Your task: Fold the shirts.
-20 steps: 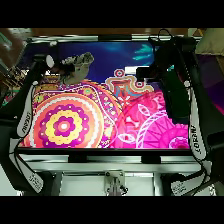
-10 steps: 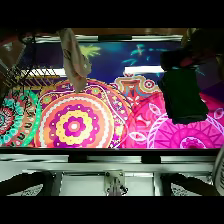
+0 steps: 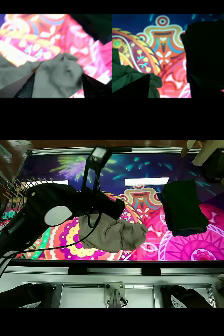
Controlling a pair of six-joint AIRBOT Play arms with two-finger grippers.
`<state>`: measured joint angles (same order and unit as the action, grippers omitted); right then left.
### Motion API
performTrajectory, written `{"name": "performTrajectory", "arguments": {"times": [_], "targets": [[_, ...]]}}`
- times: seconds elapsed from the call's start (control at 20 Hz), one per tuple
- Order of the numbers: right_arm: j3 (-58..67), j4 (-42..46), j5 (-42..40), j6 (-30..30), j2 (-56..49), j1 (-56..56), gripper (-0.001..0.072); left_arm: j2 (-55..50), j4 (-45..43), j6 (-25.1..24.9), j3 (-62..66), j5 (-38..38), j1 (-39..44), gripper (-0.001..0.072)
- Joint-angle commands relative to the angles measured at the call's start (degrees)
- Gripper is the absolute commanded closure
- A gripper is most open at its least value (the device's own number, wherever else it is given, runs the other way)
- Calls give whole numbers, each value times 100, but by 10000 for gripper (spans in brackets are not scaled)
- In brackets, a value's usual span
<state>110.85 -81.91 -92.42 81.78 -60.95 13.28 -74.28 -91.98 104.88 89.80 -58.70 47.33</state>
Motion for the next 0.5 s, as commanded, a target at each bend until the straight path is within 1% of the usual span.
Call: {"name": "performTrajectory", "arguments": {"times": [0.0, 0.05, 0.1, 0.15, 0.2, 0.25, 0.35, 0.4, 0.45], "targets": [[-374, -52, -470, -28, -114, 0, 112, -83, -894, -146, -162, -1779, -614, 34], [-608, -50, -393, -4, -205, 0, 112, -68, -890, -393, -219, -2116, -1036, 39], [-973, -39, -109, 170, -308, -2, 112, -35, -741, -573, -369, -2253, -1464, 82], [-1353, -24, 210, 264, -387, -4, 112, 15, -323, -772, -586, -2249, -1875, 112], [-1740, -129, 444, 273, -490, -76, 112, 55, 306, -962, -855, -2205, -2291, 112], [-2149, -503, 570, 278, -616, -234, 112, 90, 1093, -1202, -1215, -2122, -2719, 106], [-2955, -1598, 721, 444, -826, -699, 112, 101, 2337, -1585, -2026, -1838, -3381, 26], [-3342, -2142, 737, 629, -898, -942, 112, 98, 2699, -1685, -2472, -1604, -3622, 25], [-3679, -2505, 739, 752, -925, -1141, 112, 98, 2911, -1714, -2863, -1408, -3775, 25]]}}
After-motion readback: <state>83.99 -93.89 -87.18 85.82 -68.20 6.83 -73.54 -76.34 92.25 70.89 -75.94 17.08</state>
